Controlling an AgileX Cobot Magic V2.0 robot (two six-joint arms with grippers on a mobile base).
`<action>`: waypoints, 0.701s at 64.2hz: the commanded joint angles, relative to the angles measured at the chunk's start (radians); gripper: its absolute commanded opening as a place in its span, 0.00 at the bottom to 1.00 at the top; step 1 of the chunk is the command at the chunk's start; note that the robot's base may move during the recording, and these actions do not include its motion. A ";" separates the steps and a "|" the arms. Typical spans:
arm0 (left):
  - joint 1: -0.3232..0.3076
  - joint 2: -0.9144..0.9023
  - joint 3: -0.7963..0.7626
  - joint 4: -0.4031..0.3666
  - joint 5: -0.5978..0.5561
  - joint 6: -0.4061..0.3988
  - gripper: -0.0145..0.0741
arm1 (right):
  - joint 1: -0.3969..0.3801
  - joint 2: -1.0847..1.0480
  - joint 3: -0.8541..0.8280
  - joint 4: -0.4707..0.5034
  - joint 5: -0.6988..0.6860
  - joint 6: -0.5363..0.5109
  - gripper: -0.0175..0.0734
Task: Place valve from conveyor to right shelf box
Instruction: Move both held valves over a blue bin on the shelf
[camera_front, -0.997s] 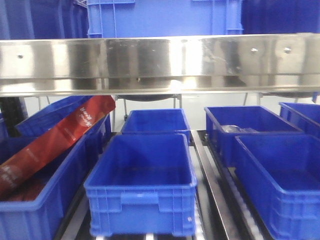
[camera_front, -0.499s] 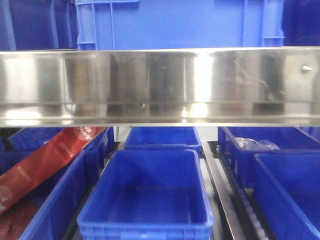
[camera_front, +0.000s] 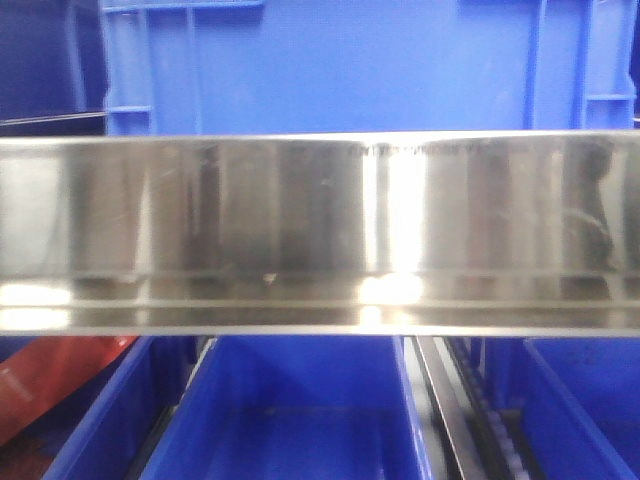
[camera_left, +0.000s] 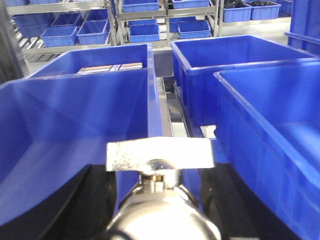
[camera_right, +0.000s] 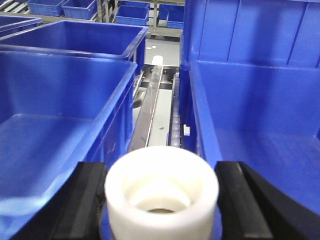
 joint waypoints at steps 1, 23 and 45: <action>-0.006 -0.008 -0.005 -0.007 -0.058 -0.003 0.04 | -0.001 -0.010 -0.017 -0.005 -0.077 -0.001 0.02; -0.006 -0.008 -0.005 -0.007 -0.058 -0.003 0.04 | -0.001 -0.010 -0.017 -0.005 -0.077 -0.001 0.02; -0.006 -0.008 -0.005 -0.007 -0.058 -0.003 0.04 | -0.001 -0.010 -0.017 -0.005 -0.077 -0.001 0.02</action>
